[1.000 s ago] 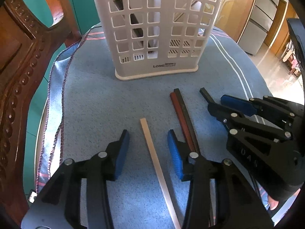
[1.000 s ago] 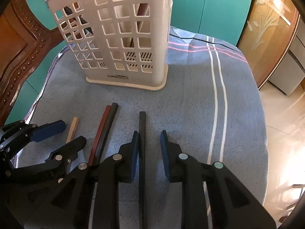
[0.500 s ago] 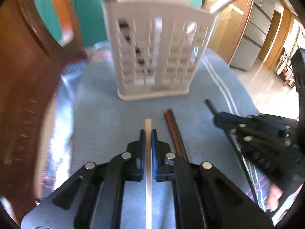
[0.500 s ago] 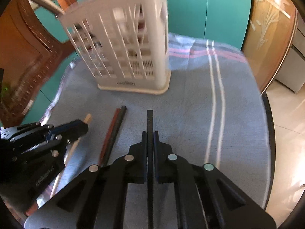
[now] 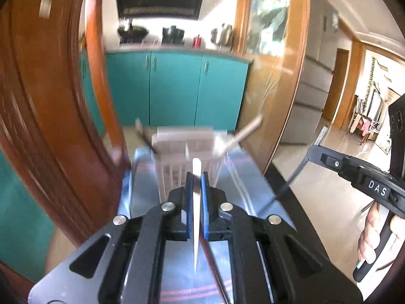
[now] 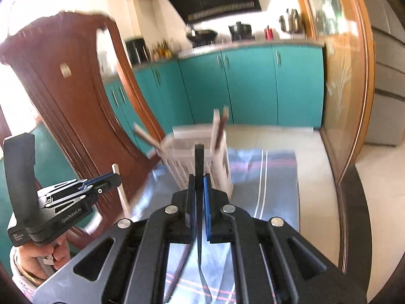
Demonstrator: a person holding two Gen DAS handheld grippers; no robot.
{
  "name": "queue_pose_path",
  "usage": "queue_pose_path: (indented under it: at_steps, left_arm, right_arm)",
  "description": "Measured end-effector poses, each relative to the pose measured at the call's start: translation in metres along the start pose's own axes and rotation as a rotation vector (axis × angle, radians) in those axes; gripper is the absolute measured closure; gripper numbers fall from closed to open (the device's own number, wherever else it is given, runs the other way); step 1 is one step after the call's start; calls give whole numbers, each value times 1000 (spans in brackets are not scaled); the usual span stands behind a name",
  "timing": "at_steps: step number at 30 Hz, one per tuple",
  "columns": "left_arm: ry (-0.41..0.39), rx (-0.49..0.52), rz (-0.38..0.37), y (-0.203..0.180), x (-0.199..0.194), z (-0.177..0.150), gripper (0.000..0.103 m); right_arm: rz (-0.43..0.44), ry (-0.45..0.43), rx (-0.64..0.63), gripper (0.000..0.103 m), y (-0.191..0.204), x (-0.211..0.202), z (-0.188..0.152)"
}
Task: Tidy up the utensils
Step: 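Lift both chopsticks over the white basket and open both tools to drop them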
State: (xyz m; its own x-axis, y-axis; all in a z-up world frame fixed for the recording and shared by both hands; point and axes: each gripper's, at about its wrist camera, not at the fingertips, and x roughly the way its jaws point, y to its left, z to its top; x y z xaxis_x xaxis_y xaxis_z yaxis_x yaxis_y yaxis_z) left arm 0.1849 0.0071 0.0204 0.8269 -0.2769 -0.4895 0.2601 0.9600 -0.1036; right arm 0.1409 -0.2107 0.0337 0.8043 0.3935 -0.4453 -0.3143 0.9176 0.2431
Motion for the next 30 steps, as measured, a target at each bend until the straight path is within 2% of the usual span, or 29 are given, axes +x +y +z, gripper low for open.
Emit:
queue_pose_path:
  at_steps: [3, 4, 6, 10, 13, 15, 17, 21, 26, 30]
  left_arm:
    - [-94, 10, 8, 1, -15, 43, 96]
    - [-149, 6, 11, 3, -20, 62, 96]
    - [-225, 10, 53, 7, -25, 93, 96]
    - [-292, 29, 97, 8, -11, 129, 96]
    - [-288, 38, 131, 12, 13, 133, 96]
    - [-263, 25, 131, 16, 26, 124, 96]
    - [-238, 2, 128, 21, 39, 113, 96]
    - [-180, -6, 134, 27, 58, 91, 96]
    - [-154, -22, 136, 30, 64, 77, 96]
    - [-156, -26, 140, 31, 60, 78, 96]
  right_arm:
    - [-7, -94, 4, 96, 10, -10, 35]
    - [-9, -131, 1, 96, 11, -15, 47]
    - [-17, -214, -1, 96, 17, -18, 72]
    - [-46, -307, 0, 96, 18, -5, 107]
    - [-76, -335, 2, 96, 17, 15, 118]
    - [-96, -336, -3, 96, 15, 31, 117]
    - [-102, -336, -6, 96, 11, 48, 106]
    - [-121, -277, -5, 96, 1, 75, 86]
    - [-121, -257, 22, 96, -9, 82, 66]
    - [-108, -294, 45, 96, -7, 71, 77]
